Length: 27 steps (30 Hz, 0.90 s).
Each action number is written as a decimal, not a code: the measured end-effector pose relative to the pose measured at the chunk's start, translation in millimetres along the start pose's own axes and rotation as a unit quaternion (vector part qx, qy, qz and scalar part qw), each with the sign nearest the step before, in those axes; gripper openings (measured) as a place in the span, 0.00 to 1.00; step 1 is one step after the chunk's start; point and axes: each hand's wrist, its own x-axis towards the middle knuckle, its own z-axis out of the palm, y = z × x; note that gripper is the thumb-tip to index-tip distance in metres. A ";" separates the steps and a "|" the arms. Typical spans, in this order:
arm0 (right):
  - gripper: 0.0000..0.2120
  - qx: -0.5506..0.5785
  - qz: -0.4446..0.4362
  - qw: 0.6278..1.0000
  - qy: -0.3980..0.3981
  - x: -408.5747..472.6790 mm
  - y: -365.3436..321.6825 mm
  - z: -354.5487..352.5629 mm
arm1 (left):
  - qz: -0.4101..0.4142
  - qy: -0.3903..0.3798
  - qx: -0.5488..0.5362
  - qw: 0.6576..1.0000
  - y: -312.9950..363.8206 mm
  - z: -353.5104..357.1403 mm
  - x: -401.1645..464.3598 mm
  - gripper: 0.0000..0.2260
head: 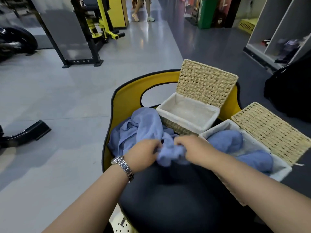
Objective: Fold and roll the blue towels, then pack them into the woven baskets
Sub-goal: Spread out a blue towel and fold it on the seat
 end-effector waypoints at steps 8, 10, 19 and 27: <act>0.19 -0.047 -0.013 0.956 -0.290 -19.8 11.8 24.6 | -0.072 0.022 0.125 0.989 -15.2 15.9 -2.0 0.16; 0.16 -0.062 -0.015 0.929 -0.364 -22.0 8.0 27.2 | -0.118 -0.004 0.136 0.984 -15.6 20.1 -0.5 0.20; 0.11 0.081 0.083 0.993 0.022 6.4 15.7 31.0 | -0.124 0.017 0.186 0.975 -21.4 28.8 0.8 0.15; 0.36 0.064 0.073 0.992 0.085 14.8 -3.6 32.8 | -0.011 0.186 -0.045 0.981 0.1 3.1 -5.1 0.04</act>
